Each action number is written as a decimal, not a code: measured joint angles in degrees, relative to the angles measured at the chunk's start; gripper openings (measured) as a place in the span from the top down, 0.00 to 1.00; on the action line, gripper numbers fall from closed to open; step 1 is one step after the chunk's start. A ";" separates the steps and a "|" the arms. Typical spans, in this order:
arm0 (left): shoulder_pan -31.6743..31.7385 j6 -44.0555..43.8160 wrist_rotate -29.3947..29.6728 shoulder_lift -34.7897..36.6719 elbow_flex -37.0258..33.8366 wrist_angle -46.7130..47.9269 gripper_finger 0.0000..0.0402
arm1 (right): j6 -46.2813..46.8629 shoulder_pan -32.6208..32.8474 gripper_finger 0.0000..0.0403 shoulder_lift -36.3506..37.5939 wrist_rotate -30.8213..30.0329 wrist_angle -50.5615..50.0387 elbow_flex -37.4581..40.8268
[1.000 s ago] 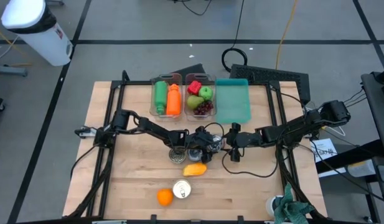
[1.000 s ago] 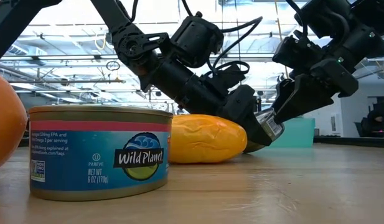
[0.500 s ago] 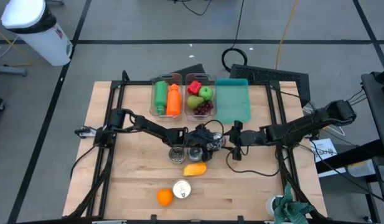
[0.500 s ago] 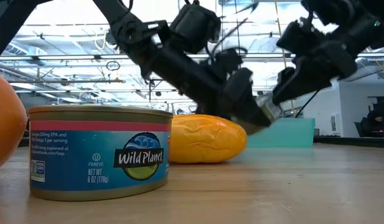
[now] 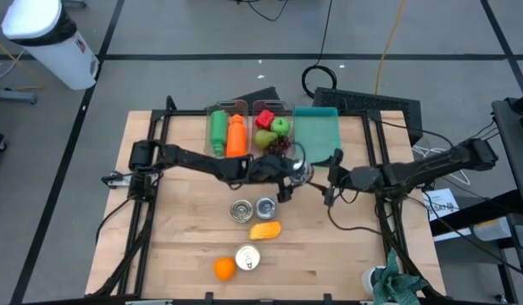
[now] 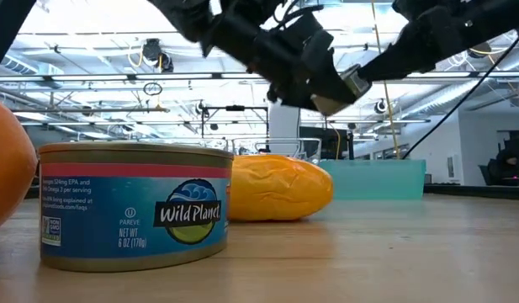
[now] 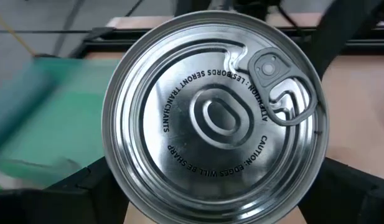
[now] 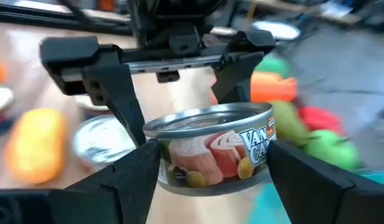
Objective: Pick & Place Food Item
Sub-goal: Put the right green tuna can into the green bin, then put the green tuna can into the green bin
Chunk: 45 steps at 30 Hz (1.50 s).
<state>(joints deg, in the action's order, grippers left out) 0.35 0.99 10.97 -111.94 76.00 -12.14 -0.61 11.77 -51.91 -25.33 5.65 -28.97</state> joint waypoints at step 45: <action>9.31 -5.85 -7.72 3.10 6.00 9.65 0.90 | 7.02 -8.80 0.31 1.85 -9.26 -10.69 0.42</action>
<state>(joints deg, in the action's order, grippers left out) 9.67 -4.86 3.26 -108.84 82.00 -2.49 6.40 2.97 -50.06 -34.59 -5.04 -28.56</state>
